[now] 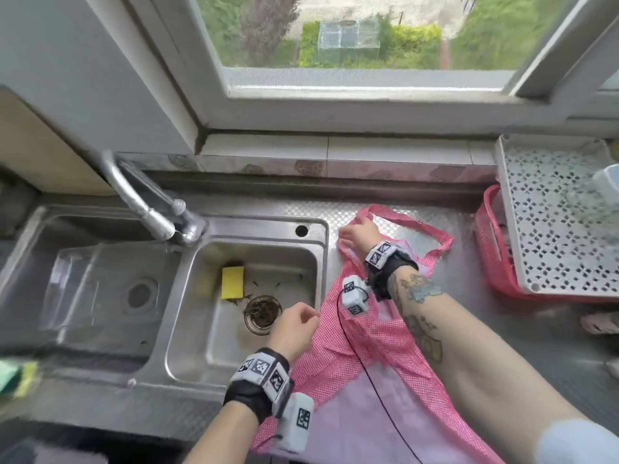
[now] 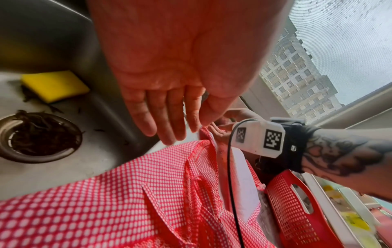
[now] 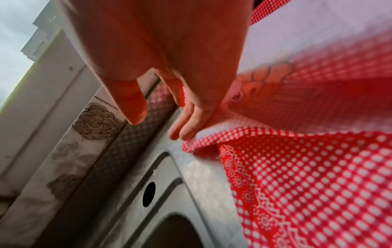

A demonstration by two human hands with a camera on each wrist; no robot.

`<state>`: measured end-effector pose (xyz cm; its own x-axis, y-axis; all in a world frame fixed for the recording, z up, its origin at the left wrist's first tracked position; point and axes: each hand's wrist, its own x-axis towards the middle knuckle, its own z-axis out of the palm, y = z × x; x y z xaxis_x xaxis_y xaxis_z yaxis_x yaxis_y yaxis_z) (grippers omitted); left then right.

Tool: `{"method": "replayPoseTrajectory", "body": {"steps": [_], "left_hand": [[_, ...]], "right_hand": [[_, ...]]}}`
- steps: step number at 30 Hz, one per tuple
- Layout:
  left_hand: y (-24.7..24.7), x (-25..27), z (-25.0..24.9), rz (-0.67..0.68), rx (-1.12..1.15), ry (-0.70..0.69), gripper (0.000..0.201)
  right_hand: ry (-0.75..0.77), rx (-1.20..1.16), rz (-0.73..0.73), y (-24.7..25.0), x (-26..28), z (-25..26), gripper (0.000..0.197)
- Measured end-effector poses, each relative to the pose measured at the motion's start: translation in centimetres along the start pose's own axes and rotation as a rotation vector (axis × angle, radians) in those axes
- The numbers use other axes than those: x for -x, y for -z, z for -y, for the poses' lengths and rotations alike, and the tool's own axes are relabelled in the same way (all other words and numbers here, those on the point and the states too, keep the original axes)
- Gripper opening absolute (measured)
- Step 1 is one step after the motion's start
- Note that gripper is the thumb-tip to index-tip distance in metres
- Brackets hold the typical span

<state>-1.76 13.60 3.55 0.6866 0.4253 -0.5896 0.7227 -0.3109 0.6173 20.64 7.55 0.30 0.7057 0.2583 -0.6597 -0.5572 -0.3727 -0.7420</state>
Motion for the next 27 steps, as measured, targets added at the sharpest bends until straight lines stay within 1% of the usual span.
{"method": "replayPoseTrajectory", "body": {"steps": [1,3,5,6,9,10,14,16,18,19,21,22,23,25,27], "left_hand": [[0.4,0.0,0.3,-0.005,0.007,-0.002,0.012],[1.0,-0.1,0.8,-0.004,0.010,0.003,0.012],[1.8,0.0,0.9,0.016,0.021,-0.002,0.013],[2.2,0.1,0.6,0.026,0.020,-0.013,0.014],[3.5,-0.3,-0.9,0.006,0.044,-0.064,0.015],[4.0,-0.5,-1.7,-0.001,0.058,-0.088,0.016],[4.8,-1.1,-5.9,0.010,0.040,-0.213,0.018],[4.4,-1.3,-8.0,0.011,0.040,-0.287,0.021],[3.9,-1.1,-9.9,0.017,0.048,-0.352,0.027],[3.5,-0.8,-10.7,0.035,0.061,-0.382,0.033],[2.6,0.1,-12.2,0.067,0.034,-0.480,0.053],[2.1,0.5,-12.8,0.076,-0.025,-0.550,0.061],[1.5,1.1,-13.3,0.092,-0.091,-0.618,0.063],[0.2,3.3,-14.5,0.157,-0.180,-0.724,0.050],[-1.3,5.7,-15.5,0.221,-0.224,-0.835,0.038]], "right_hand": [[-0.013,-0.029,0.015,0.0,0.2,0.2,0.046],[-0.035,-0.104,0.057,0.0,0.9,0.4,0.042],[0.006,-0.213,0.079,0.0,2.2,0.4,0.042],[0.033,-0.260,0.068,0.1,3.1,0.4,0.039],[0.146,-0.250,0.011,1.2,5.7,0.3,0.012],[0.177,-0.225,0.021,1.7,6.8,0.6,0.009],[0.277,-0.081,0.058,4.1,11.1,2.3,0.020],[0.343,-0.079,0.011,5.0,13.3,3.1,0.026],[0.389,-0.132,-0.002,6.0,15.7,3.4,0.026],[0.393,-0.157,0.005,6.6,17.0,3.4,0.024],[0.384,-0.164,0.037,8.0,20.2,3.0,0.022],[0.385,-0.145,0.062,8.6,21.9,2.8,0.023],[0.395,-0.113,0.083,9.1,23.4,2.4,0.023],[0.409,-0.057,0.098,10.5,26.8,1.9,0.024],[0.407,-0.047,0.093,12.1,30.2,1.1,0.022]]}}
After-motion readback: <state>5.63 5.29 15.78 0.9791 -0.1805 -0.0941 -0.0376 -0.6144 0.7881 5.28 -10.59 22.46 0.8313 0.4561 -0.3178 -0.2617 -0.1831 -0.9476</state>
